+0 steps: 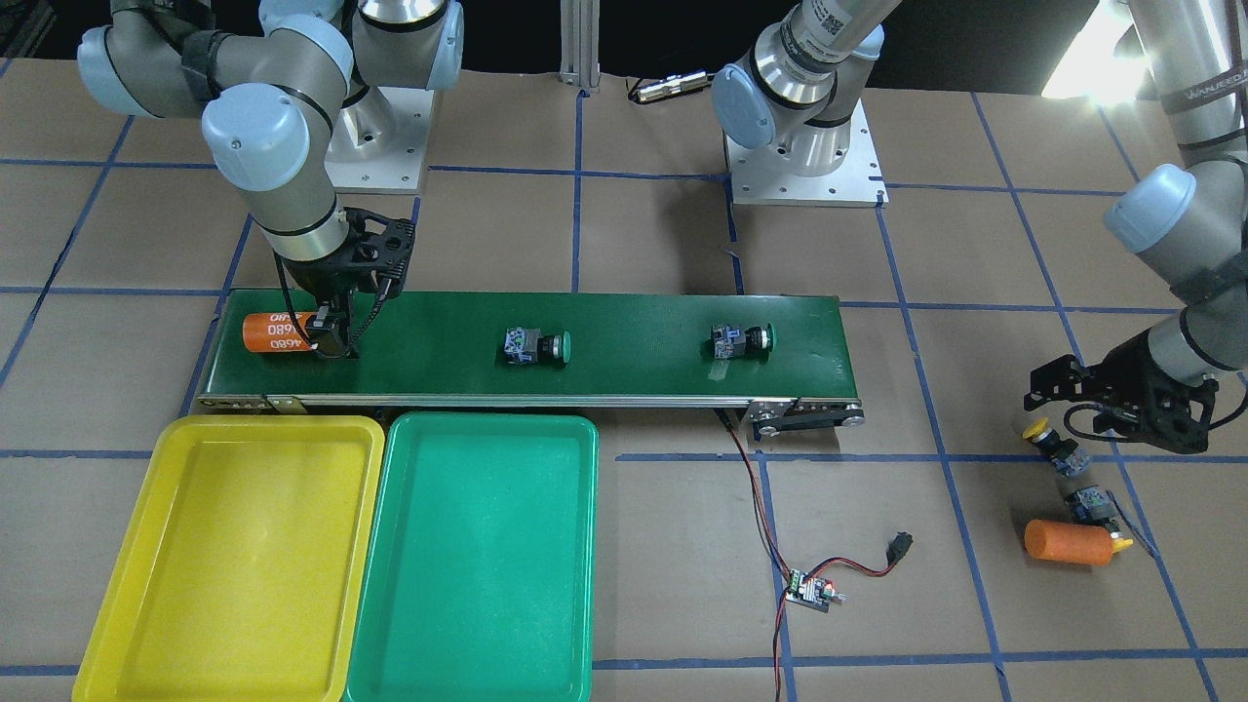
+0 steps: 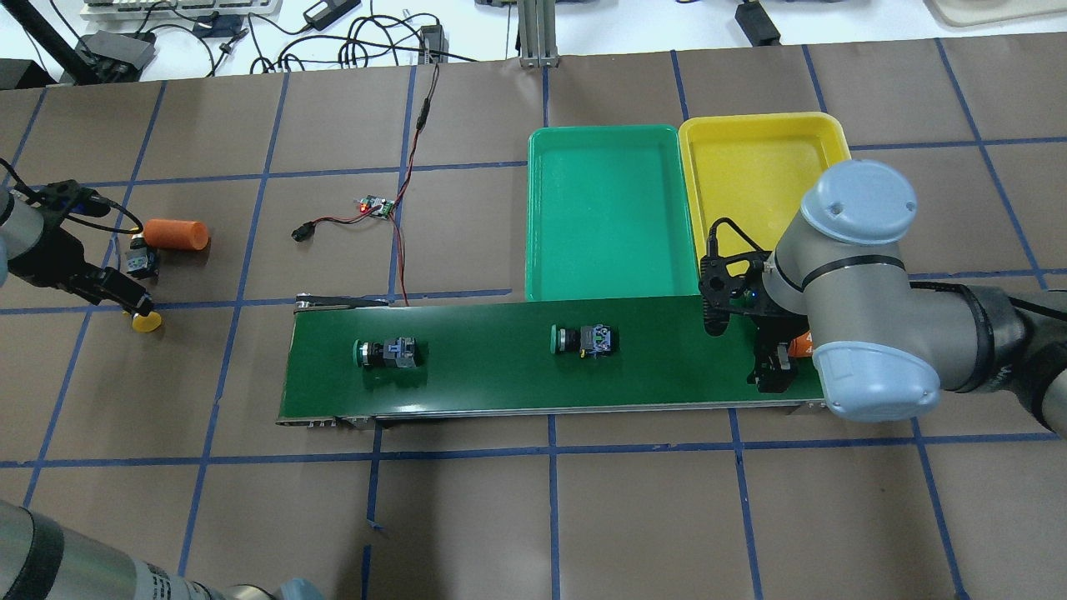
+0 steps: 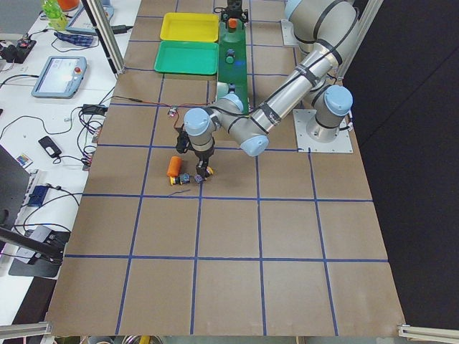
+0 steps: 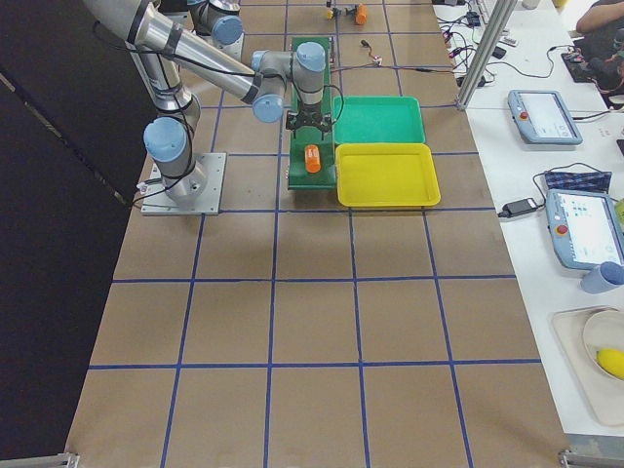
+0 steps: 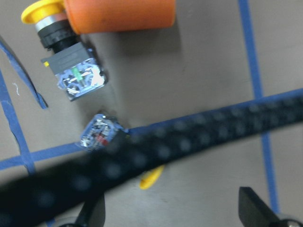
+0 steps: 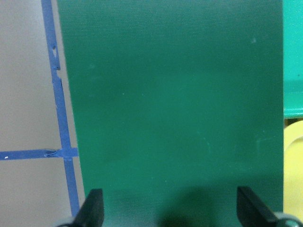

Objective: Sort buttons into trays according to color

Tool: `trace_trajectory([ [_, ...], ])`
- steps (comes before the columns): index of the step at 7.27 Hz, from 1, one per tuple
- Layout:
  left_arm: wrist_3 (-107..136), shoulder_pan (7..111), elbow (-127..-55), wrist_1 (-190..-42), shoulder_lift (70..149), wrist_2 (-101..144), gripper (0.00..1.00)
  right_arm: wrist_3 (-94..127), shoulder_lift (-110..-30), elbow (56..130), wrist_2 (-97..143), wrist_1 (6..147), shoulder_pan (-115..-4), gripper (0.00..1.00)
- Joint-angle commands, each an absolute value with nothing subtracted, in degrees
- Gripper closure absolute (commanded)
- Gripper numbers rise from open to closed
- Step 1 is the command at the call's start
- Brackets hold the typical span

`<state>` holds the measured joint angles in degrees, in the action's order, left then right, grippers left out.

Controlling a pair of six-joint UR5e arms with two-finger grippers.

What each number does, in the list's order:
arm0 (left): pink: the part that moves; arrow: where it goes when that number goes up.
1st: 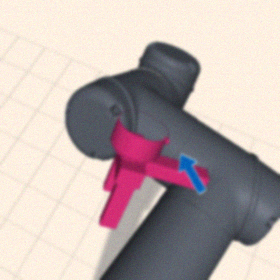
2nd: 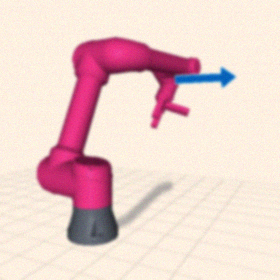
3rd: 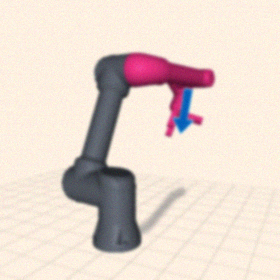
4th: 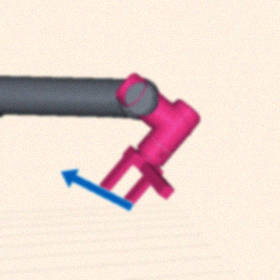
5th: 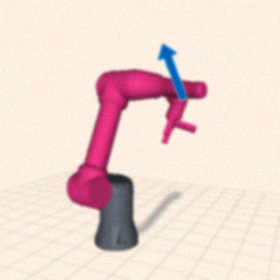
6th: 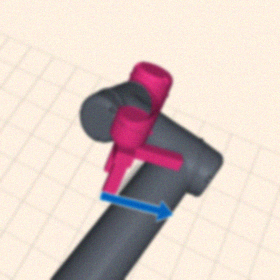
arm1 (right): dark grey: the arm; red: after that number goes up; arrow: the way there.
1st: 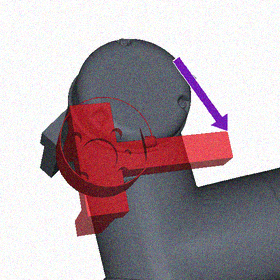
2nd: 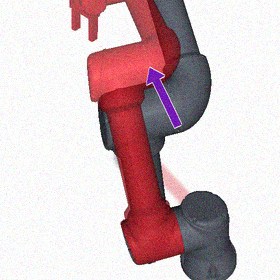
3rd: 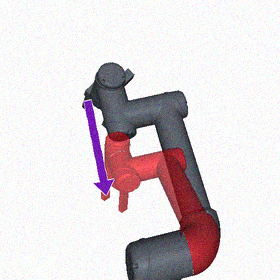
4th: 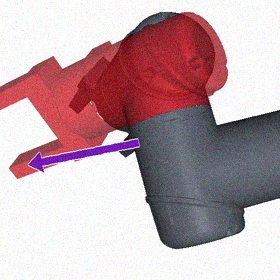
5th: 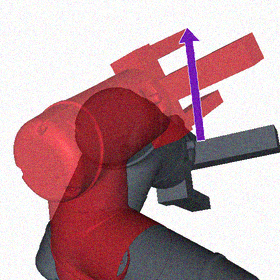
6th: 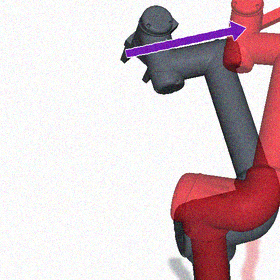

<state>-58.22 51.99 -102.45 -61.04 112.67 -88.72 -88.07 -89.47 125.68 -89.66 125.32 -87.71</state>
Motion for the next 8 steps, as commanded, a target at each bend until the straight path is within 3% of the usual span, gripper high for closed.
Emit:
trace_trajectory([
  [1, -70.1, 51.8, -101.8, -60.1, 114.1, -89.0, 0.00, -88.1, -89.5, 125.7, -89.6, 125.3, -87.7, 0.00],
  [8, -81.4, 51.2, -101.4, -54.3, 117.6, -88.4, 0.00, -88.1, -89.5, 125.6, -89.6, 125.3, -87.7, 0.00],
])
